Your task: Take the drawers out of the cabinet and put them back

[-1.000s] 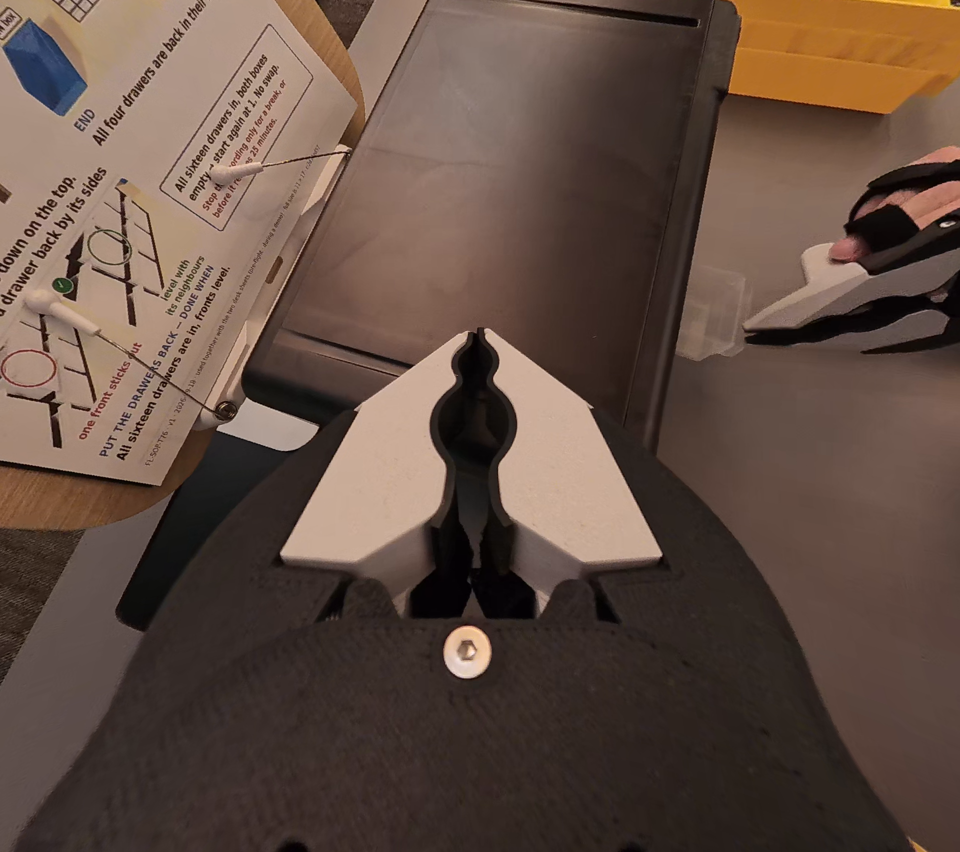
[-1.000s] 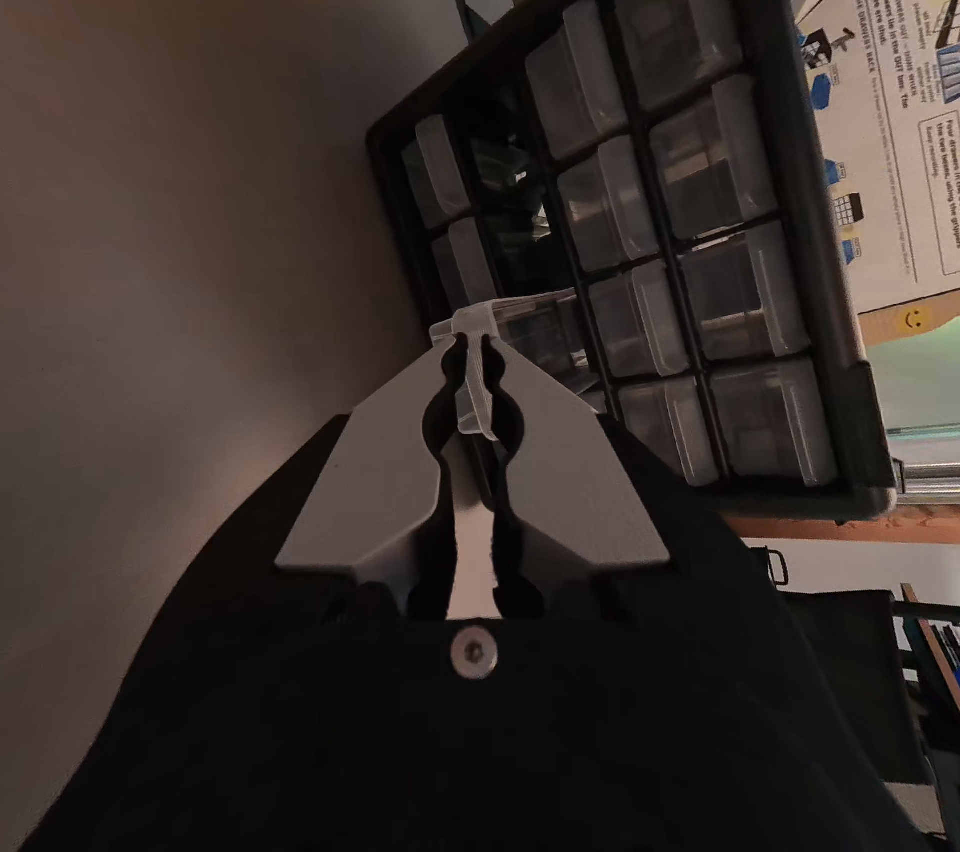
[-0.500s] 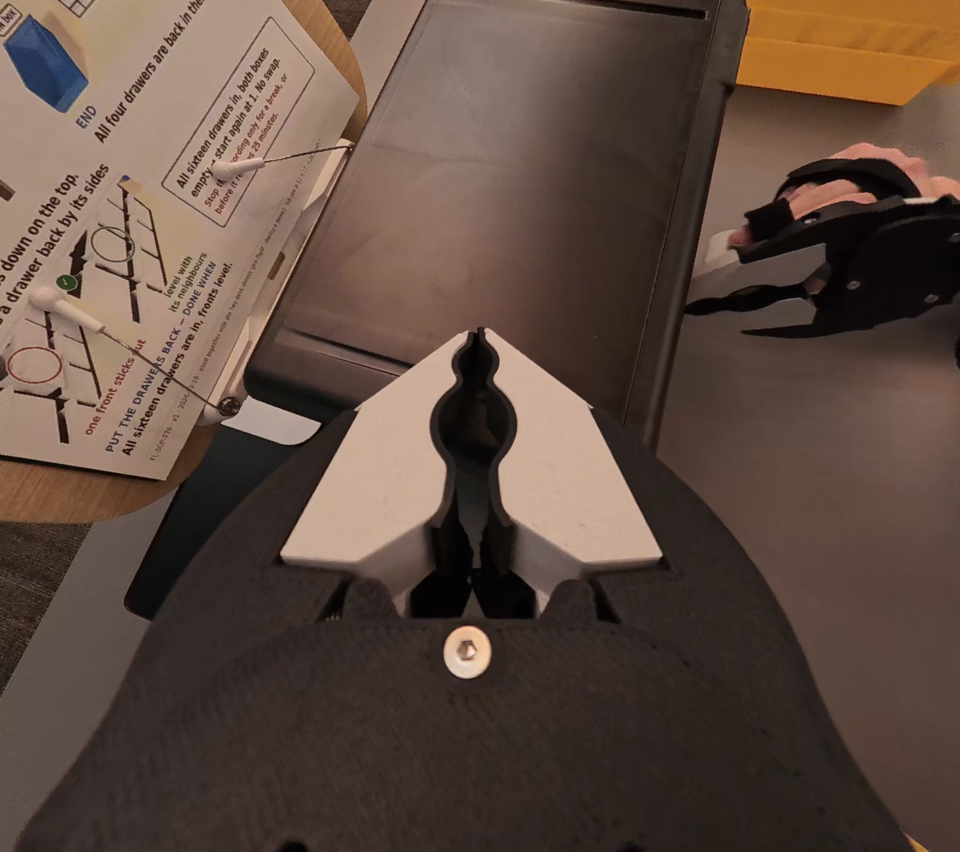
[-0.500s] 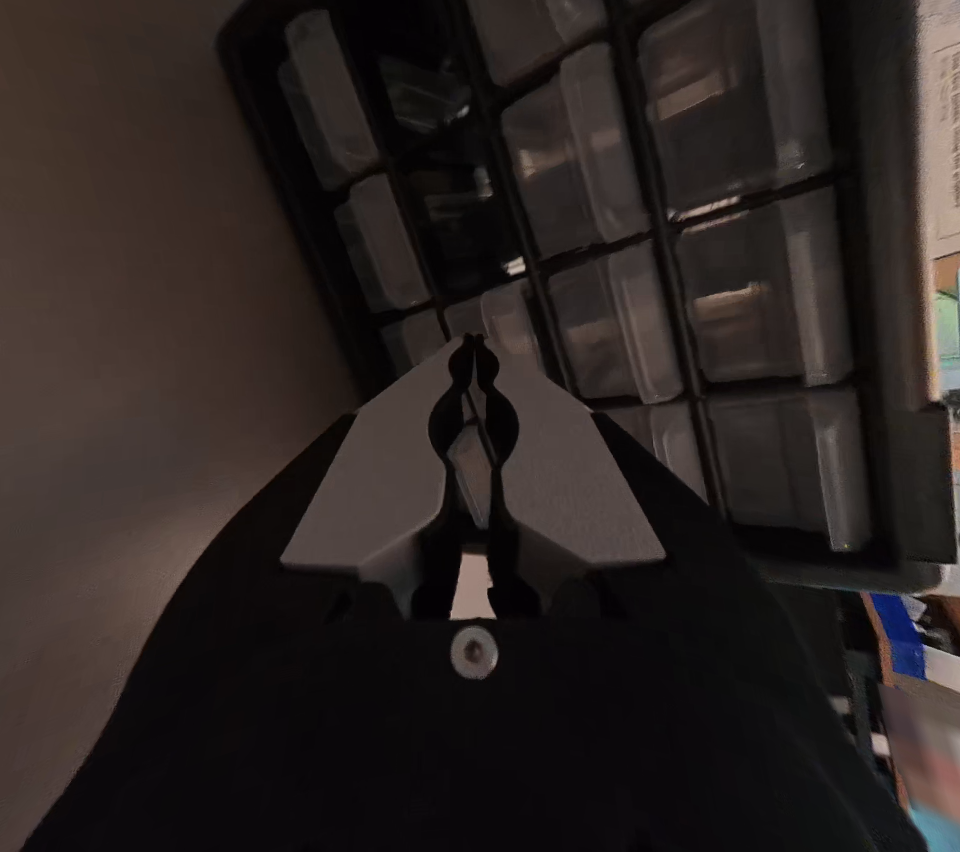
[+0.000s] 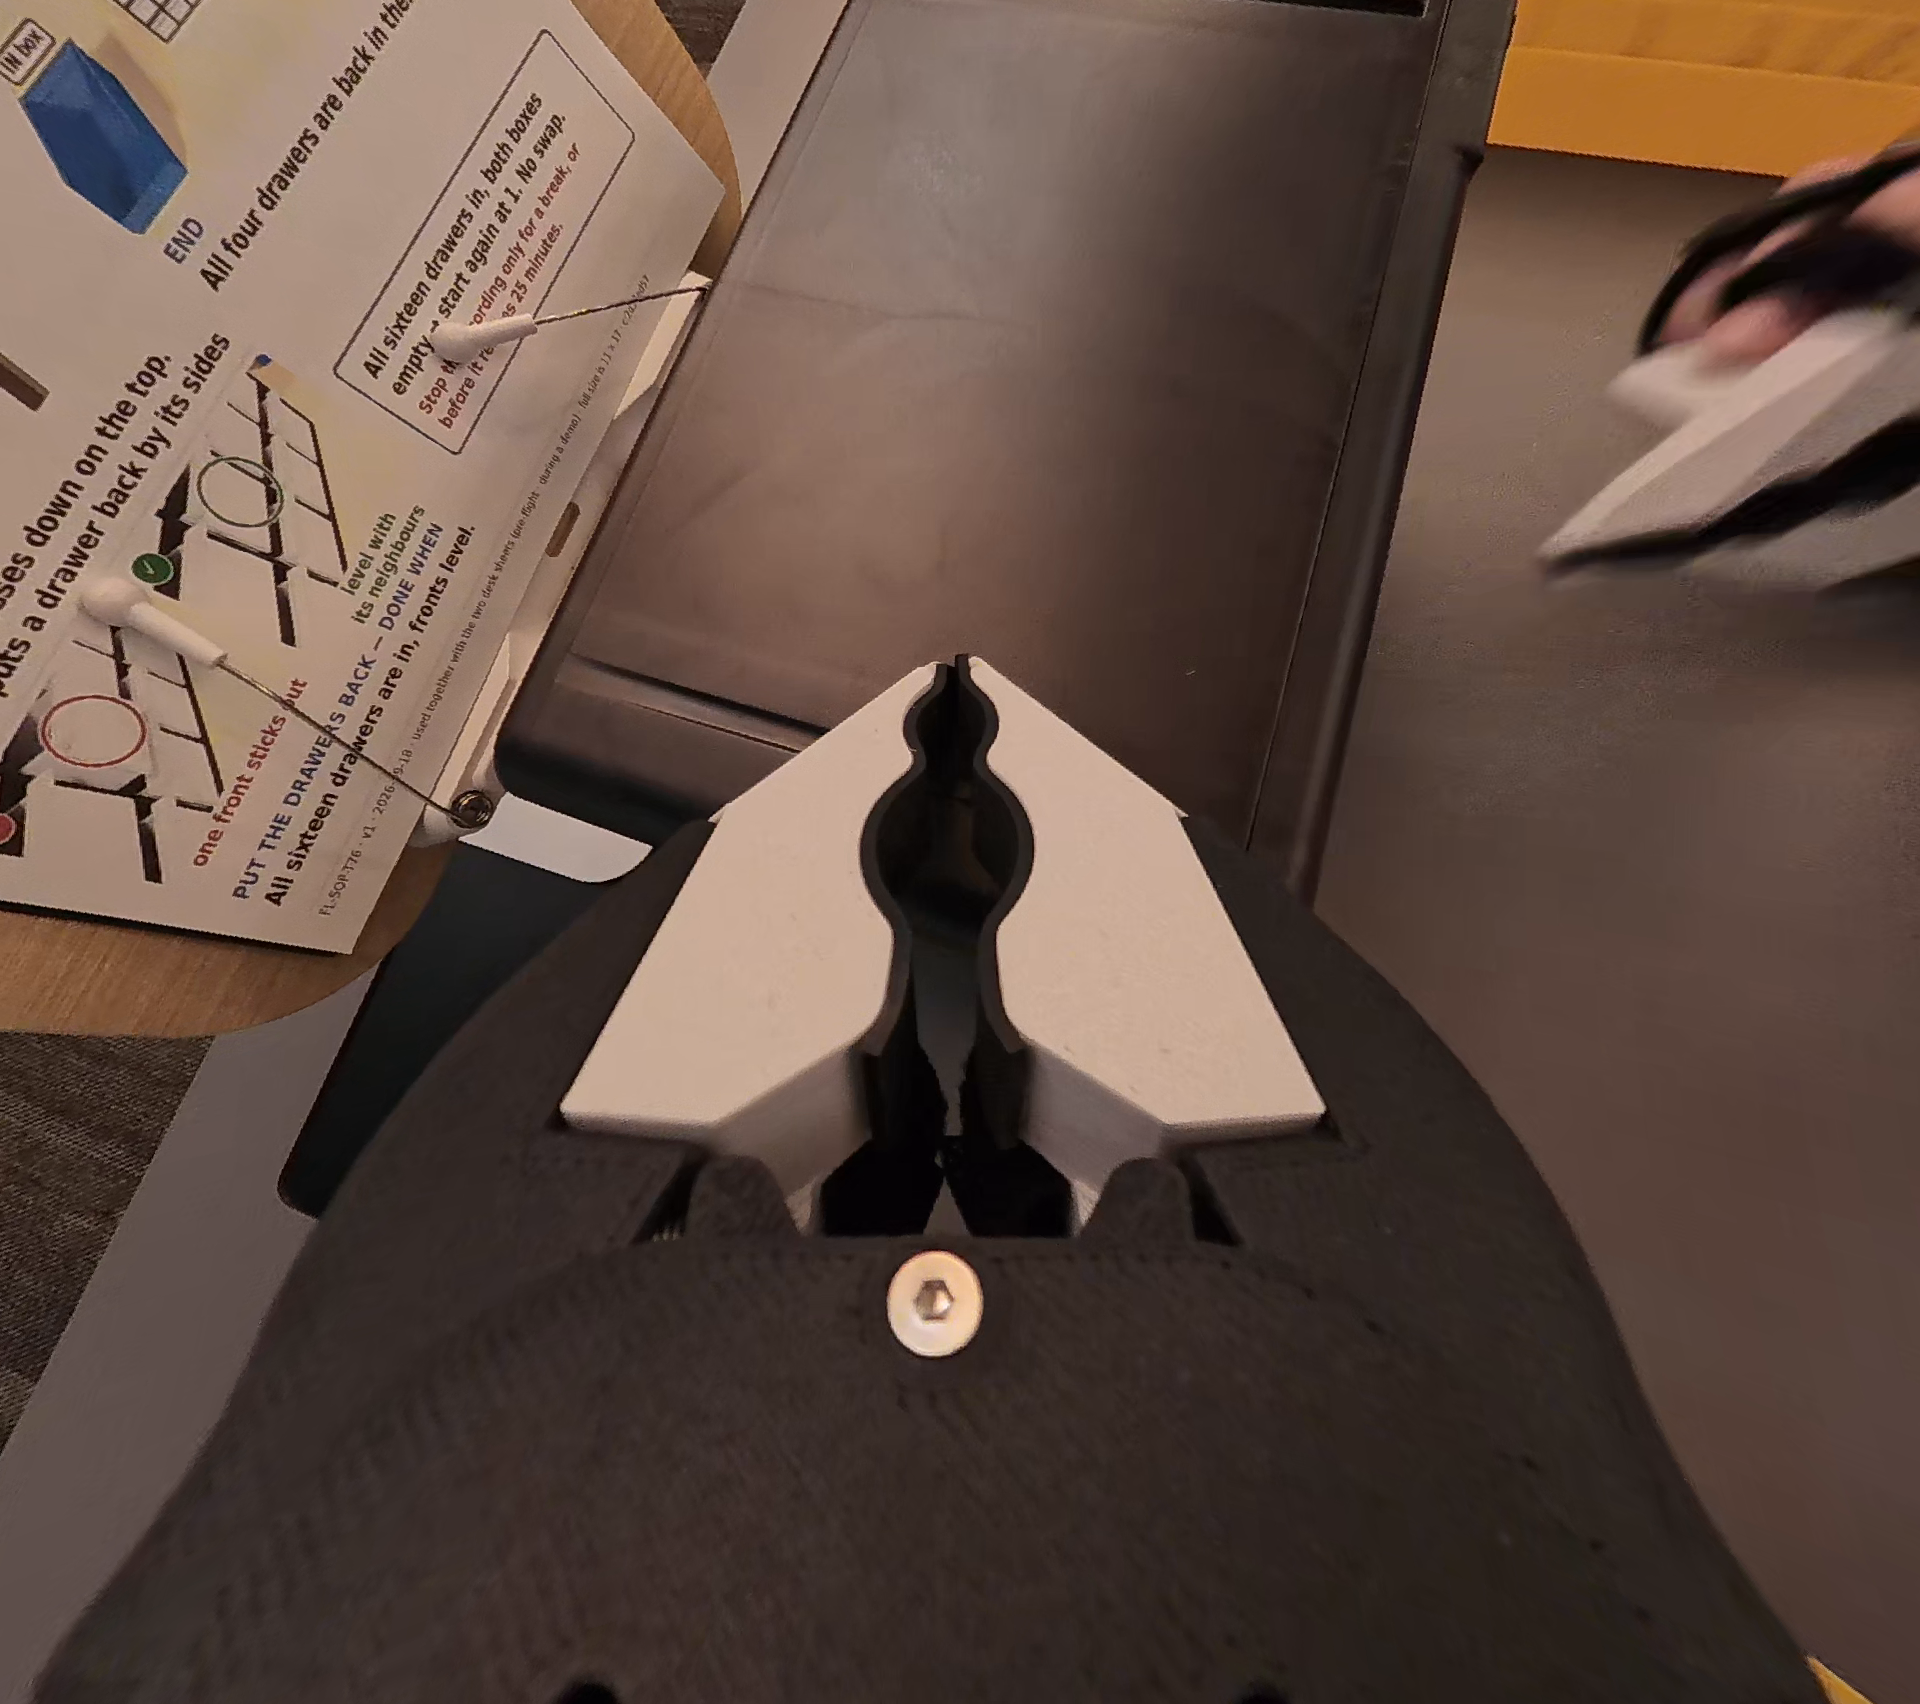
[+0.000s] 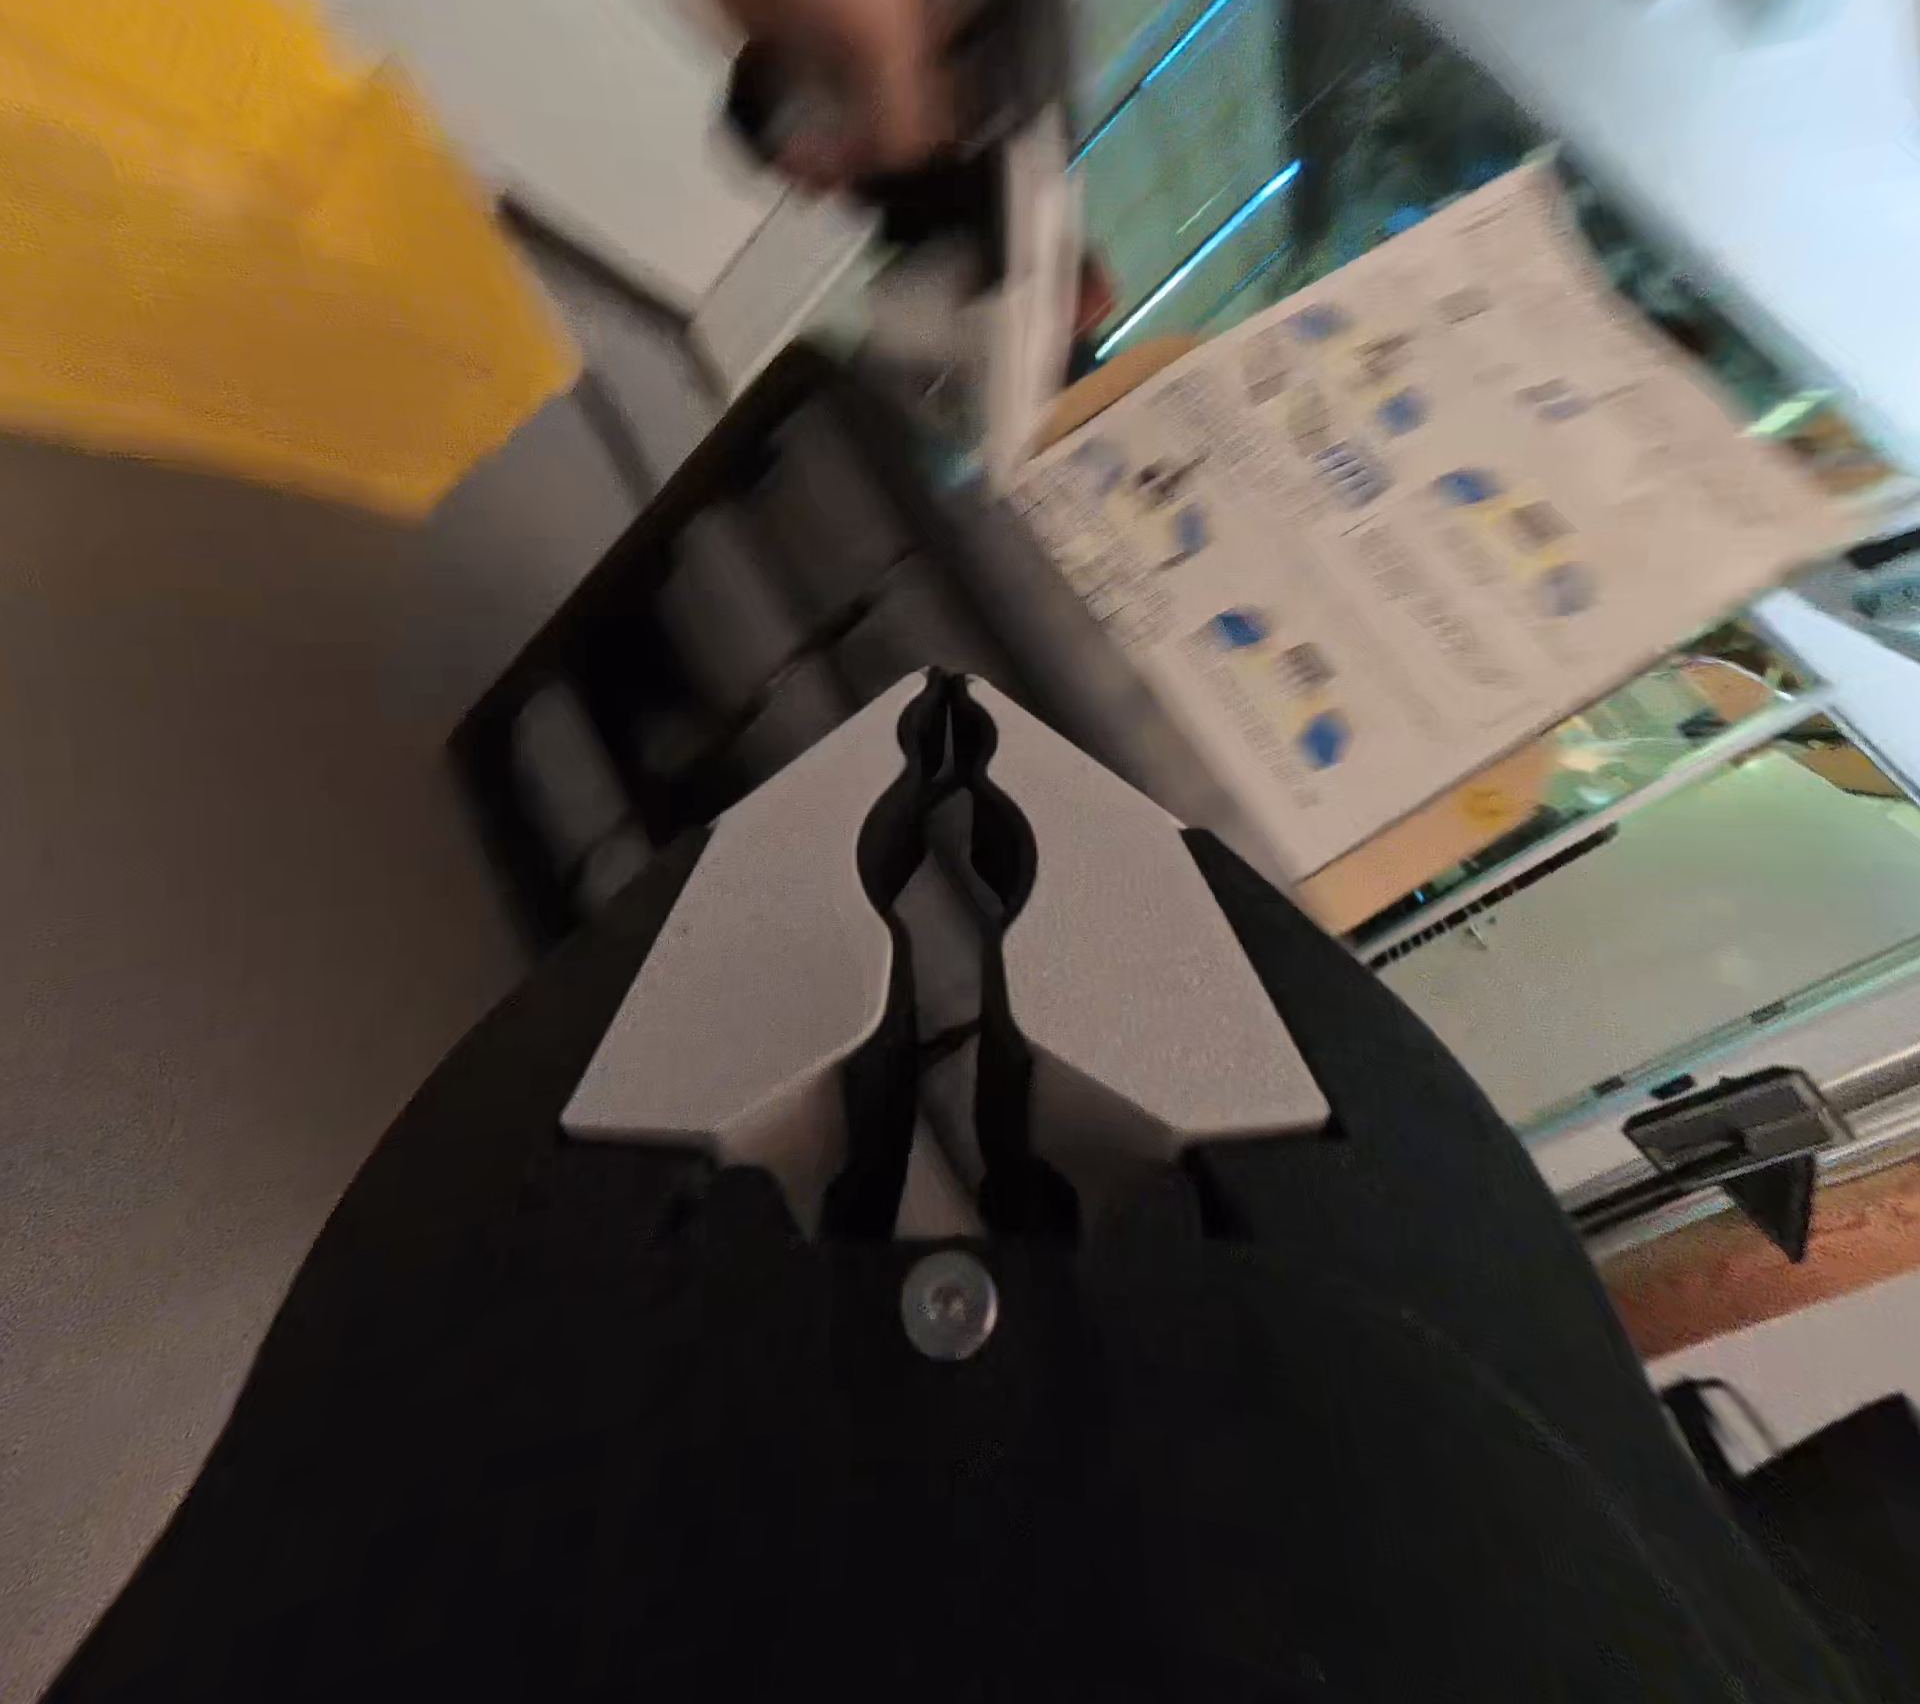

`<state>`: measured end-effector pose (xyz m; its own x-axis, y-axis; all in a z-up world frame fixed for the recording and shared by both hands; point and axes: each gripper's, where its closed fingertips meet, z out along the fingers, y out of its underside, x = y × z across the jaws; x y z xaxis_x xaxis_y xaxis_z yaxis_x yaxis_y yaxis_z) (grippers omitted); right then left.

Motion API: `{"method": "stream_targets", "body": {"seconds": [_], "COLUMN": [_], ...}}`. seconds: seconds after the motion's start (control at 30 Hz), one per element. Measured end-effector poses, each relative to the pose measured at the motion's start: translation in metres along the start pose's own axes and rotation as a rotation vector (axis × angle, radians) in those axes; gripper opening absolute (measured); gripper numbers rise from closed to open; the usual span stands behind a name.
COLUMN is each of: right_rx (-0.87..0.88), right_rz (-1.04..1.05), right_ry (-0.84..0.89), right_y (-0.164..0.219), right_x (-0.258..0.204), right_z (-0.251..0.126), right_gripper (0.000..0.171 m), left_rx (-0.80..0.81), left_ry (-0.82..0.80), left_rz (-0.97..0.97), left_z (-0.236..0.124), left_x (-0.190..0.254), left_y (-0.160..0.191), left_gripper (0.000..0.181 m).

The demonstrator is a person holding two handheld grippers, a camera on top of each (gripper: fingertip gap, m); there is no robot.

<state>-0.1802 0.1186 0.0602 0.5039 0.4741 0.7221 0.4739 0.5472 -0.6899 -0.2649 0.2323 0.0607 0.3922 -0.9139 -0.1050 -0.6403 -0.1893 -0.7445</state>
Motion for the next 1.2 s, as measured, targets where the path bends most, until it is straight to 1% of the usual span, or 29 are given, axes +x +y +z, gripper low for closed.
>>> {"method": "stream_targets", "body": {"seconds": [0.03, 0.07, 0.1, 0.17, 0.2, 0.23, 0.33, 0.43, 0.47, 0.57, 0.67, 0.8, 0.87, 0.93, 0.97, 1.03, 1.1, 1.17, 1.2], "right_rx": [0.054, 0.053, 0.005, -0.155, -0.214, -0.225, -0.178, -0.153, -0.165, -0.273, -0.323, -0.264, -0.270, -0.258, -0.250, -0.240, -0.226, -0.217, -0.214], "right_rz": [0.085, 0.190, 0.304, 0.507, 0.572, 0.602, 0.598, 0.638, 0.634, 0.538, 0.462, 0.473, 0.508, 0.525, 0.536, 0.571, 0.585, 0.589, 0.593], "right_ry": [0.077, 0.134, 0.129, 0.022, -0.013, -0.033, -0.155, -0.371, -0.459, -0.557, -0.555, -0.606, -0.611, -0.611, -0.614, -0.623, -0.627, -0.627, -0.627], "right_y": [-0.015, -0.018, -0.011, 0.021, 0.037, 0.048, 0.064, 0.070, 0.073, 0.093, 0.103, 0.099, 0.100, 0.100, 0.100, 0.100, 0.100, 0.100, 0.100], "right_x": [0.035, 0.069, 0.093, 0.115, 0.121, 0.127, 0.132, 0.121, 0.112, 0.100, 0.101, 0.096, 0.096, 0.096, 0.096, 0.095, 0.096, 0.096, 0.096], "right_z": [-0.008, -0.013, -0.015, -0.014, -0.014, -0.014, -0.007, 0.005, 0.008, 0.017, 0.022, 0.027, 0.026, 0.025, 0.025, 0.025, 0.025, 0.024, 0.024], "right_gripper": [0.000, 0.000, 0.000, 0.000, 0.003, 0.002, 0.000, 0.000, 0.000, 0.000, 0.000, 0.000, 0.000, 0.000, 0.000, 0.000, 0.000, 0.000, 0.000], "left_rx": [0.000, -0.001, -0.002, -0.003, -0.004, -0.006, -0.011, -0.007, -0.009, -0.028, -0.030, 0.003, 0.035, 0.087, 0.143, 0.278, 0.377, 0.404, 0.390], "left_ry": [-0.001, -0.003, -0.004, -0.005, -0.006, -0.007, -0.013, -0.022, -0.024, -0.033, -0.042, -0.050, -0.057, -0.100, -0.128, -0.164, -0.171, -0.162, -0.188], "left_rz": [0.000, -0.001, -0.001, -0.002, -0.004, -0.007, -0.003, 0.018, 0.025, 0.034, 0.030, -0.014, -0.060, -0.101, -0.115, -0.151, -0.197, -0.237, -0.257], "left_z": [0.000, 0.000, 0.000, 0.000, 0.000, 0.000, 0.000, 0.001, 0.001, 0.001, 0.001, 0.001, 0.001, -0.004, -0.010, -0.032, -0.058, -0.078, -0.087], "left_x": [0.000, 0.000, 0.000, 0.000, 0.000, 0.000, 0.000, 0.000, 0.000, 0.000, 0.000, -0.001, -0.002, -0.006, -0.008, -0.006, 0.003, 0.019, 0.025], "left_y": [0.000, 0.000, 0.000, 0.000, 0.000, 0.000, 0.000, 0.000, 0.000, 0.000, -0.001, -0.001, -0.002, -0.005, -0.011, -0.024, -0.029, -0.021, -0.011], "left_gripper": [0.000, 0.000, 0.000, 0.000, 0.000, 0.000, 0.000, 0.000, 0.000, 0.000, 0.000, 0.000, 0.000, 0.000, 0.008, 0.010, 0.013, 0.015, 0.015]}}
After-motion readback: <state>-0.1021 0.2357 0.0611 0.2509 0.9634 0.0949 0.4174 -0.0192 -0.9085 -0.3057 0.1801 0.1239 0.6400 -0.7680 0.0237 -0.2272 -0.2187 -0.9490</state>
